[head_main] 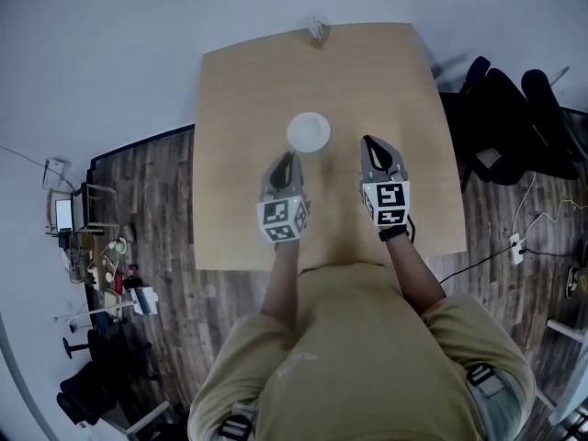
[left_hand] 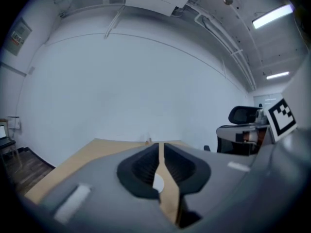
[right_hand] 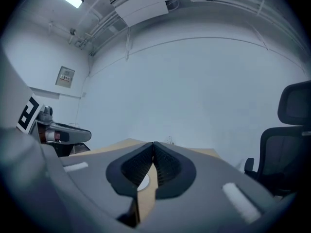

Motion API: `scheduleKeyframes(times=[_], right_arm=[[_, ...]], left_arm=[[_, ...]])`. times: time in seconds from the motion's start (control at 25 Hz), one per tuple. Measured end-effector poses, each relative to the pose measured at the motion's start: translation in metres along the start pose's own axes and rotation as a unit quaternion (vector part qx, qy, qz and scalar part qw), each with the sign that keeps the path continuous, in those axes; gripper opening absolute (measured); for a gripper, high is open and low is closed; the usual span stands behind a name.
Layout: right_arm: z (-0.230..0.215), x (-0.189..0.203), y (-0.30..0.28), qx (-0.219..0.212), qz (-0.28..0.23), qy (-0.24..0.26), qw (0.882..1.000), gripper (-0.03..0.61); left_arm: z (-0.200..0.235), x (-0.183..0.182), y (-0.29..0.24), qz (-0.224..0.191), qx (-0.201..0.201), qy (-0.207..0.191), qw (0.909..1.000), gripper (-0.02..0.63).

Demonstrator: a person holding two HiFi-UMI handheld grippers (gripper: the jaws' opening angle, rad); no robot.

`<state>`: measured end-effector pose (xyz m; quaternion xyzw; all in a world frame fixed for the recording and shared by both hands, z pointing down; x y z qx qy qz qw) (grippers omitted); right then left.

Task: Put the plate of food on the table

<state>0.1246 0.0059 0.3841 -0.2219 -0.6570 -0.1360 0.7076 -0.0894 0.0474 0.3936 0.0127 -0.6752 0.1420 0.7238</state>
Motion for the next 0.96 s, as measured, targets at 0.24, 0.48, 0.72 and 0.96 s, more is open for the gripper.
scheduleKeyframes(times=[0.24, 0.48, 0.72, 0.96], right_arm=[[0.009, 0.000, 0.038, -0.010, -0.006, 0.008, 1.000, 0.006], [0.015, 0.005, 0.069, -0.019, -0.011, 0.012, 1.000, 0.006], [0.007, 0.011, 0.094, -0.015, -0.014, 0.005, 1.000, 0.006], [-0.017, 0.021, 0.107, -0.014, -0.010, -0.006, 1.000, 0.006]], left_arm=[[-0.024, 0.004, 0.035, -0.010, -0.013, -0.006, 0.9998, 0.003], [-0.044, 0.012, 0.059, -0.014, -0.019, -0.009, 0.9997, 0.003], [-0.066, 0.017, 0.070, -0.007, -0.018, -0.015, 0.9997, 0.003], [-0.093, 0.025, 0.065, 0.008, -0.011, -0.020, 0.9997, 0.003]])
Point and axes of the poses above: the fingertips, and each gripper's own axes: y backward along the fingers, z to its left, x out of its underside, the point moved 7 cm from there along y, backward along the fingers, and after that the axes turned 1 degree about y, right-handed, at the moved point
